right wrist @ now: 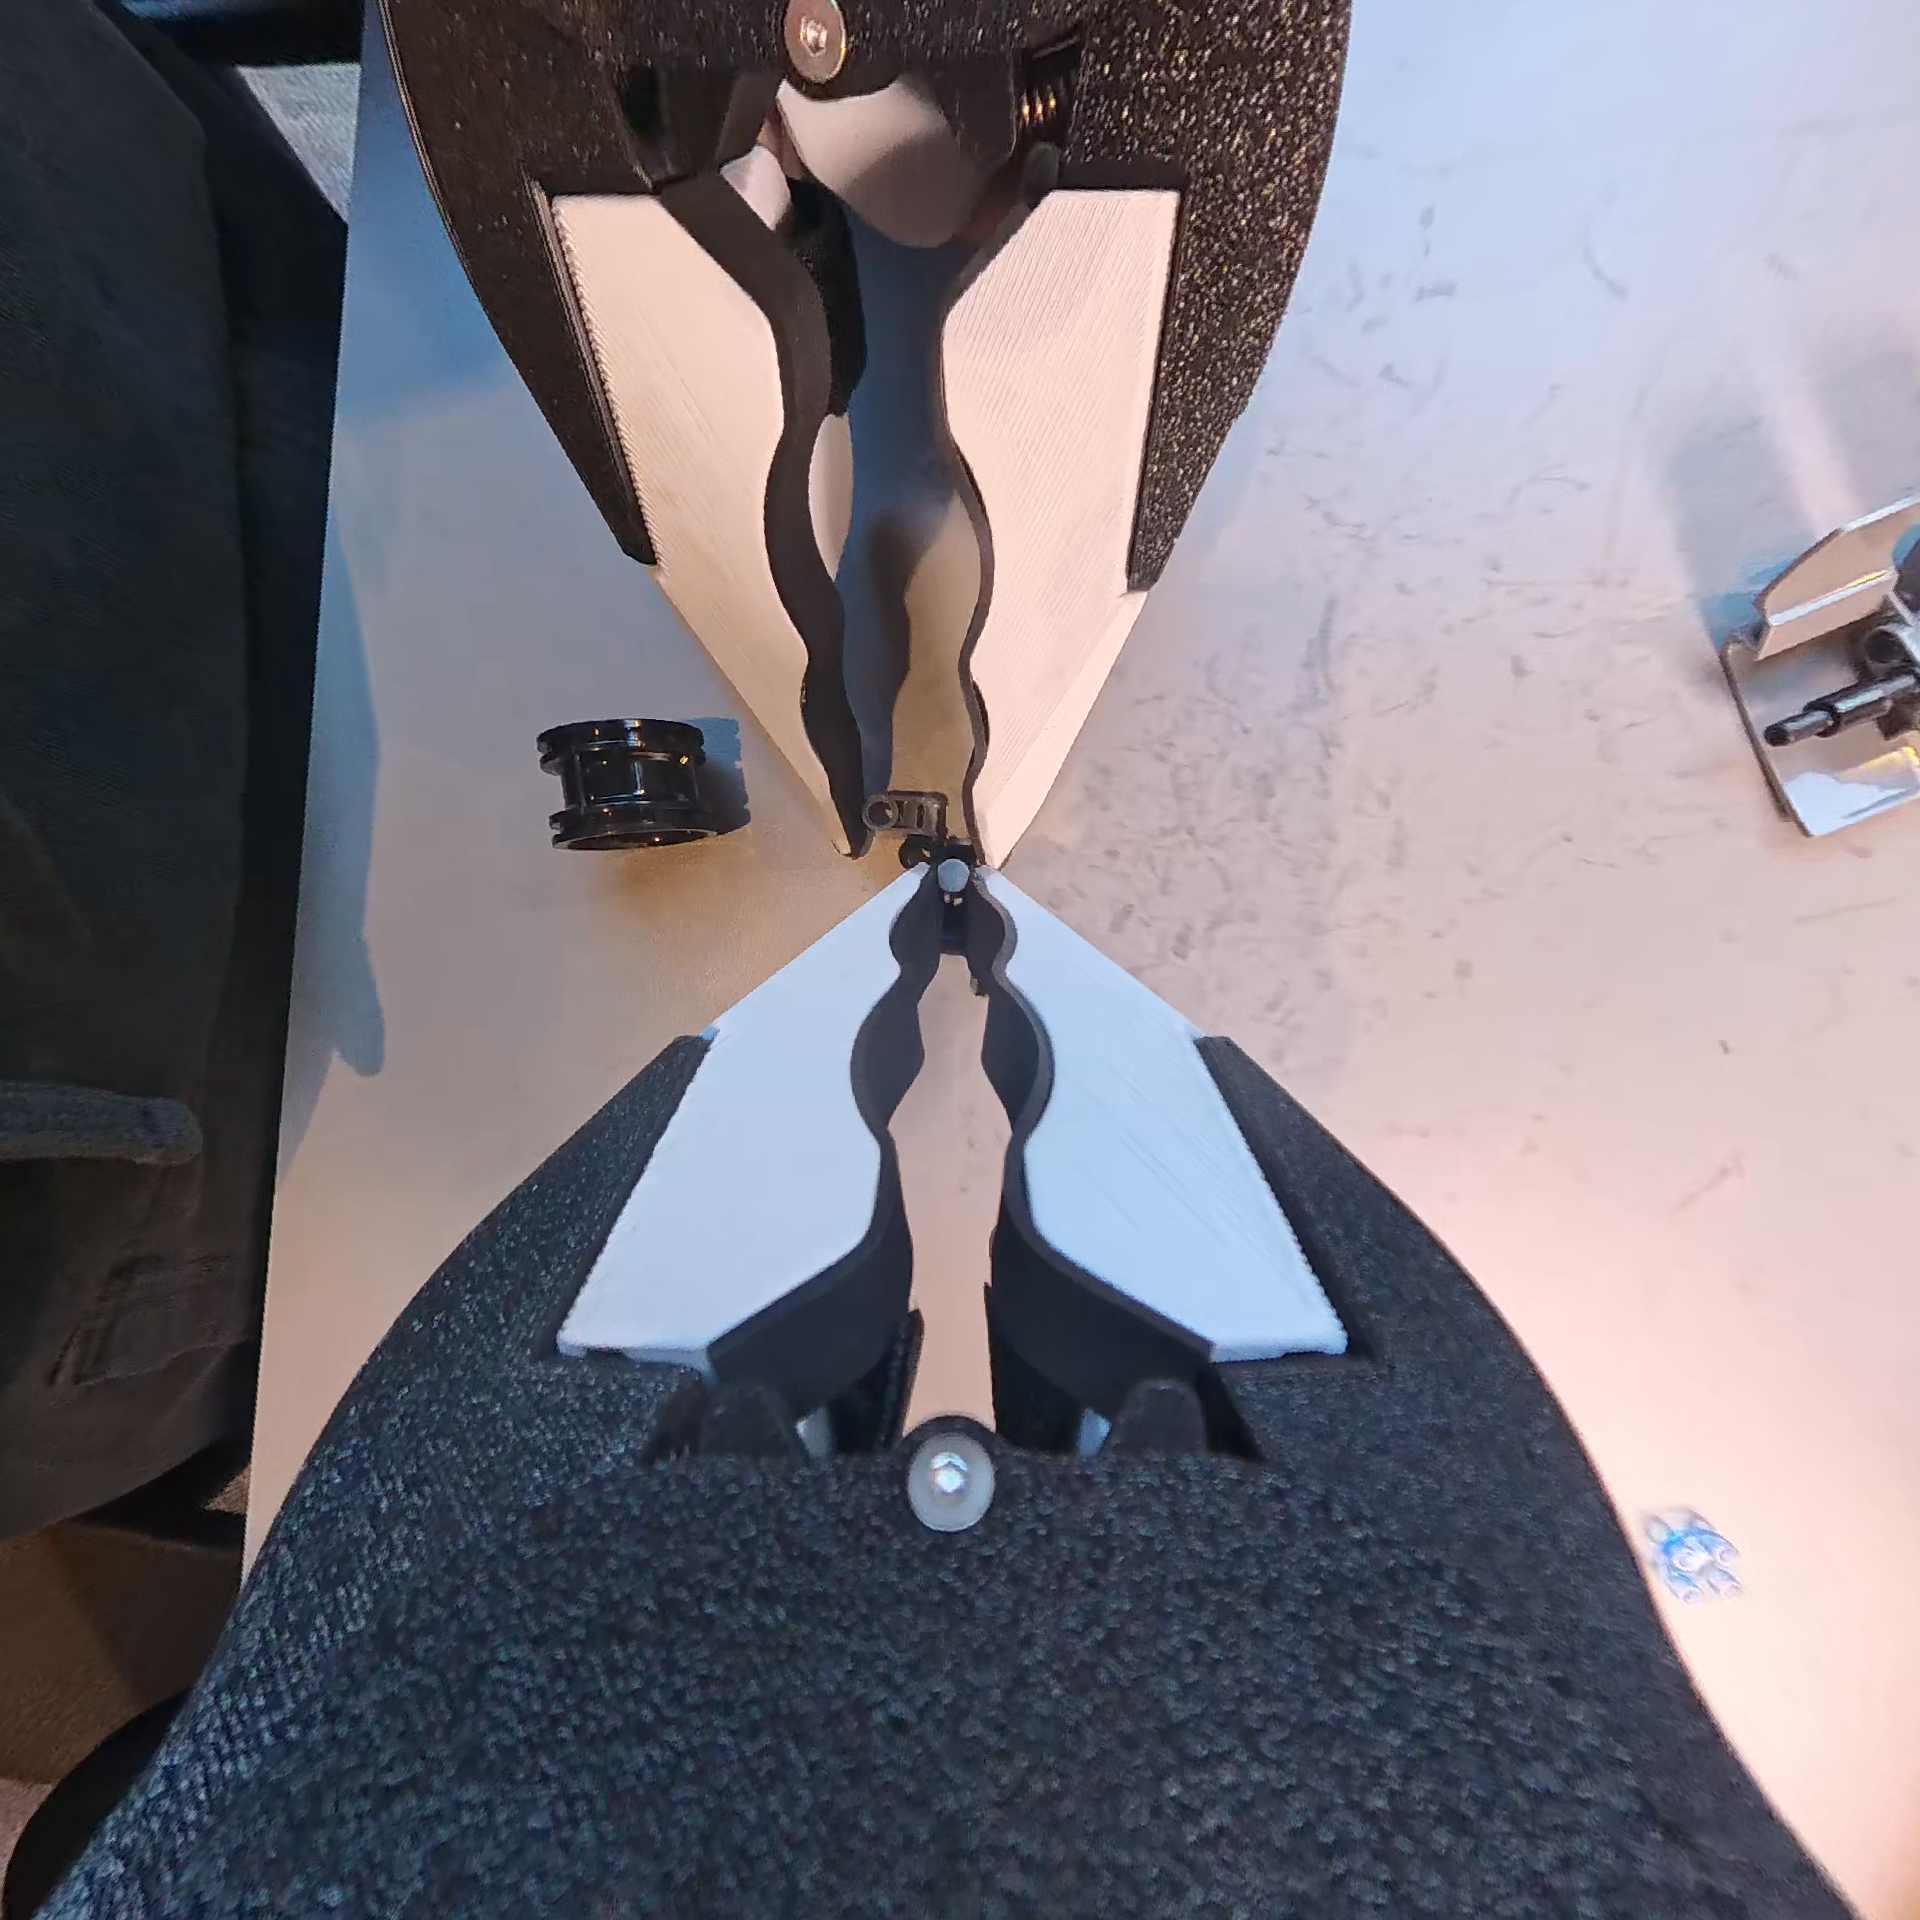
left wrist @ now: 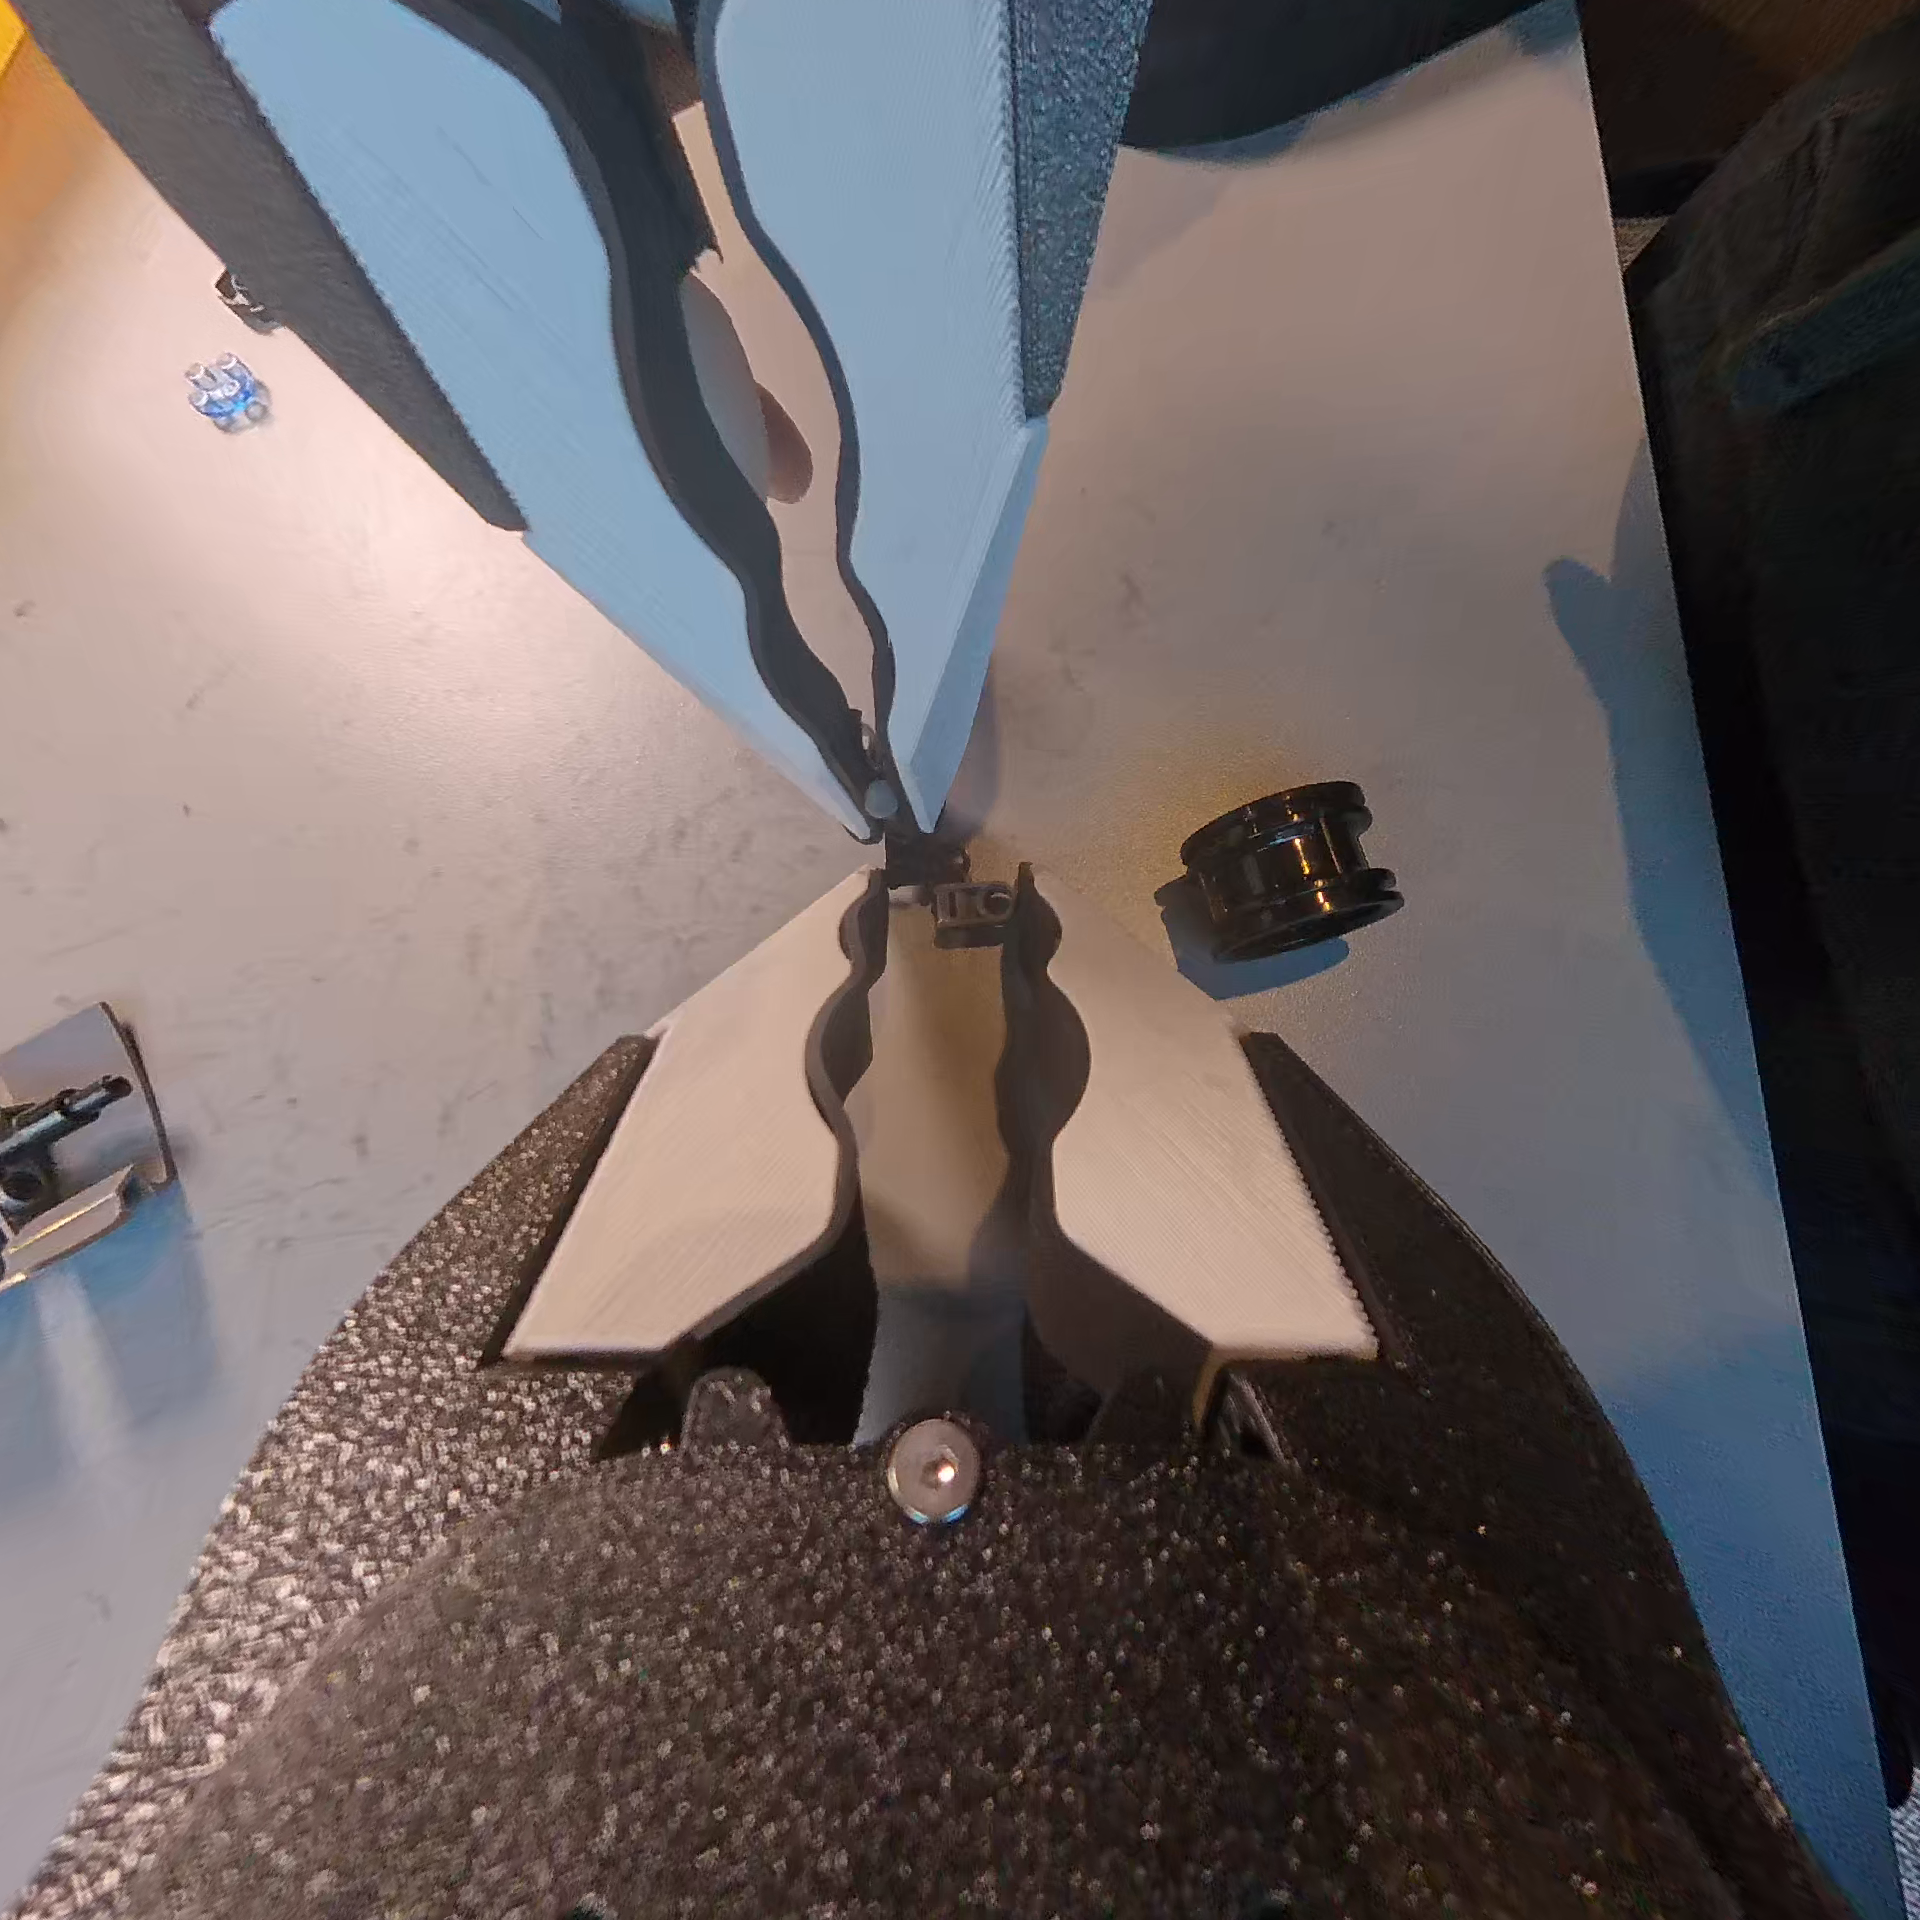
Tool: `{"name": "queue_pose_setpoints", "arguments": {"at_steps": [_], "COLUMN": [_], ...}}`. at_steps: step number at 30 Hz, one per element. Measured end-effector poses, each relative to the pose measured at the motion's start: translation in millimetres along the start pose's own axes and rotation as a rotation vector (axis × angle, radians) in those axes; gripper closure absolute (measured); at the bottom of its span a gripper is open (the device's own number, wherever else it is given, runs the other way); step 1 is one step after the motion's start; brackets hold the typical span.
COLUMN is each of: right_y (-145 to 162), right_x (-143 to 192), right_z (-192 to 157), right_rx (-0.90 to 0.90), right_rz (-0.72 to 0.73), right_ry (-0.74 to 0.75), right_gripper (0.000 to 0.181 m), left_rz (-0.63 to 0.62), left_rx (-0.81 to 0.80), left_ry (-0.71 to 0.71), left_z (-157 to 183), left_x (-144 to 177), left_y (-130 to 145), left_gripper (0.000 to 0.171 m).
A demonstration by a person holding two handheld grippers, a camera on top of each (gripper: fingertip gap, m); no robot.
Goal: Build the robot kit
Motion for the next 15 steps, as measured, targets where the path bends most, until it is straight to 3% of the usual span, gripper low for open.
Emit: {"name": "queue_pose_setpoints", "arguments": {"at_steps": [8, 15], "right_y": [13.2, 21.4], "right_x": [0.4, 16.7], "right_z": [3.6, 3.2], "right_rx": [-0.052, 0.045], "right_rz": [0.148, 0.305], "right_ry": [0.003, 0.073], "right_gripper": [0.176, 0.136], "left_rz": [0.006, 0.05], "left_rx": [0.021, 0.108], "left_ry": [0.005, 0.054], "left_z": [-2.6, -11.5], "left_x": [0.4, 5.9], "left_y": [0.3, 2.0], "left_gripper": [0.149, 0.148]}}
Point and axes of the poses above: each gripper's, where its closed fingertips meet, x back along the fingers, y out of its underside, z = x × y across the jaws, the point moved 10 cm from there along x, back along the fingers, and after that the axes turned 6 degrees about -x, right-handed, at the moved point
